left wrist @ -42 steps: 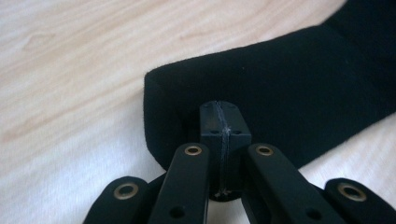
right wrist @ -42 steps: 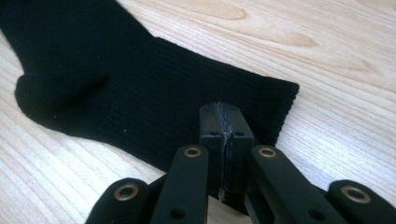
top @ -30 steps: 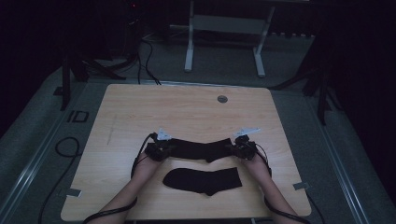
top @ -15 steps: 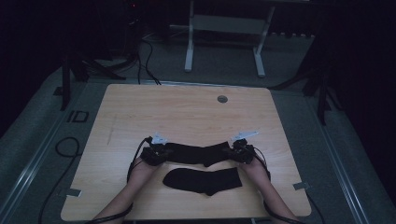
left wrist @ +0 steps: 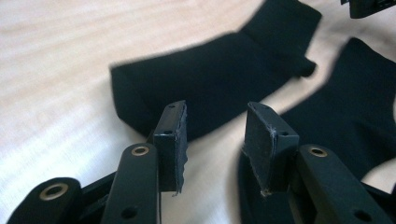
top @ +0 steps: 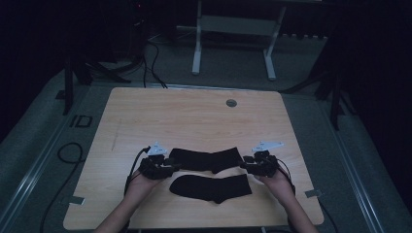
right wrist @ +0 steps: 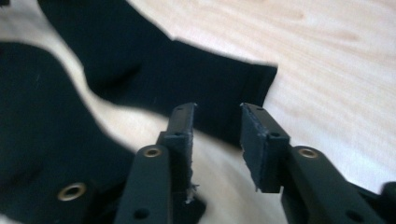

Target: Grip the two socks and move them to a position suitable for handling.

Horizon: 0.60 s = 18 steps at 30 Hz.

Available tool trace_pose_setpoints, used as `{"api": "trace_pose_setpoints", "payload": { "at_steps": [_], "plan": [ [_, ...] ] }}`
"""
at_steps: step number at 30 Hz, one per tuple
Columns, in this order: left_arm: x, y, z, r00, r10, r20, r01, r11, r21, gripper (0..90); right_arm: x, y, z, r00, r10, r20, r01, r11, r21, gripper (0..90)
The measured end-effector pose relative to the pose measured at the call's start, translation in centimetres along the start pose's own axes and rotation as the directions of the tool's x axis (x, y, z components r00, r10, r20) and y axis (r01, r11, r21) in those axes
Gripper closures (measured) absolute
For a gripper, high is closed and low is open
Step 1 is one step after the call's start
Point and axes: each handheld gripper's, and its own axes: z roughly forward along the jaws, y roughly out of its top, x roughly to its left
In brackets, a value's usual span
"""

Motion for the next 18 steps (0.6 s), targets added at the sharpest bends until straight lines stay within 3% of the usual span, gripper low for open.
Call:
{"api": "trace_pose_setpoints", "payload": {
  "at_steps": [8, 13, 18],
  "plan": [
    [-0.6, -1.6, -0.3, 0.9988, -0.007, 0.049, 0.003, 0.9974, 0.072, 56.6, 0.6, -2.4, -0.9, 0.9993, 0.034, -0.017, -0.034, 0.999, 0.019, 60.0],
    [-0.8, -2.9, 0.0, 0.9955, -0.040, 0.086, 0.030, 0.9934, 0.111, 56.7, 1.5, -4.2, -0.7, 0.9977, 0.053, -0.041, -0.052, 0.998, 0.045, 59.7],
    [-1.2, -3.3, 0.2, 0.9968, -0.030, 0.074, 0.021, 0.9929, 0.117, 57.3, 2.2, -4.6, -0.5, 0.9991, 0.035, -0.026, -0.033, 0.998, 0.058, 60.7]
  ]
}}
